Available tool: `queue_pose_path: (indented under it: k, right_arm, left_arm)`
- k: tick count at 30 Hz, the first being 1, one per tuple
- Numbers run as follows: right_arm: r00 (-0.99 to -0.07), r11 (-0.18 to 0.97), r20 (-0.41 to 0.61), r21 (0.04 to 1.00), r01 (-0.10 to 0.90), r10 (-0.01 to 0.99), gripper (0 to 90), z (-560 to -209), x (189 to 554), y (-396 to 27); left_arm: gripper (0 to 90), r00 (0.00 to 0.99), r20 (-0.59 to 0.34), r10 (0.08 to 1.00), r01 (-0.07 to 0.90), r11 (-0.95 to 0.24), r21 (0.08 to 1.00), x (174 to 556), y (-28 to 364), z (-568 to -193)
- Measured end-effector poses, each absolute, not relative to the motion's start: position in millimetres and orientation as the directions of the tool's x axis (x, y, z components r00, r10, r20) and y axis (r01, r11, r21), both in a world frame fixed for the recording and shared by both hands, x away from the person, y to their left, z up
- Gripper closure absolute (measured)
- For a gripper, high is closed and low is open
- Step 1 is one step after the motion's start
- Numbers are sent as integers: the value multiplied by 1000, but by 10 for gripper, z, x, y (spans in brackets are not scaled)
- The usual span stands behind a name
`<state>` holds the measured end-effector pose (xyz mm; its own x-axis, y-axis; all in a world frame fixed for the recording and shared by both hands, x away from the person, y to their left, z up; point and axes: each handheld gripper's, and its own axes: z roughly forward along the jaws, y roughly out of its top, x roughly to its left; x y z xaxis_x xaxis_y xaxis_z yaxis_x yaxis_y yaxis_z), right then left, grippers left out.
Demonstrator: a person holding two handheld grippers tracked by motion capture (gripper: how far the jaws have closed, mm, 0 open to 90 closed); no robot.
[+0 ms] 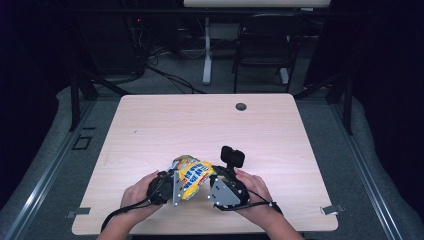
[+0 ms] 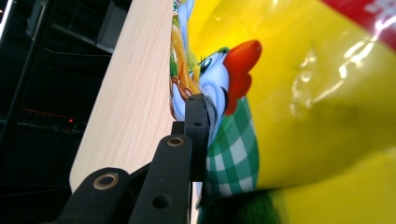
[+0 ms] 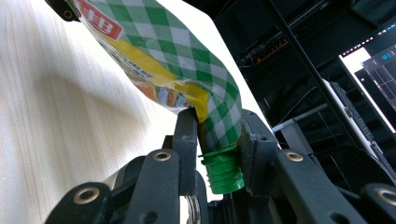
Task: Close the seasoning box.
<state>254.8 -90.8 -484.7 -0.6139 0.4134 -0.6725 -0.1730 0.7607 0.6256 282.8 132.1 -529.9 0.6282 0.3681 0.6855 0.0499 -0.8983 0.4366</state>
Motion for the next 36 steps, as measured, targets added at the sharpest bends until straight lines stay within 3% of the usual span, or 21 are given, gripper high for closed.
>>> queue_pose_path:
  k: [28,36]
  right_arm:
    - [-615,756,-667,632,-168,420,705,-4922,2552,-911]
    - [-620,752,-657,640,-158,428,703,-4968,2570,-903]
  left_arm:
    - [825,694,599,400,85,-871,484,2863,1335,-5398]
    - [832,737,527,423,120,-850,513,2898,1342,-5448]
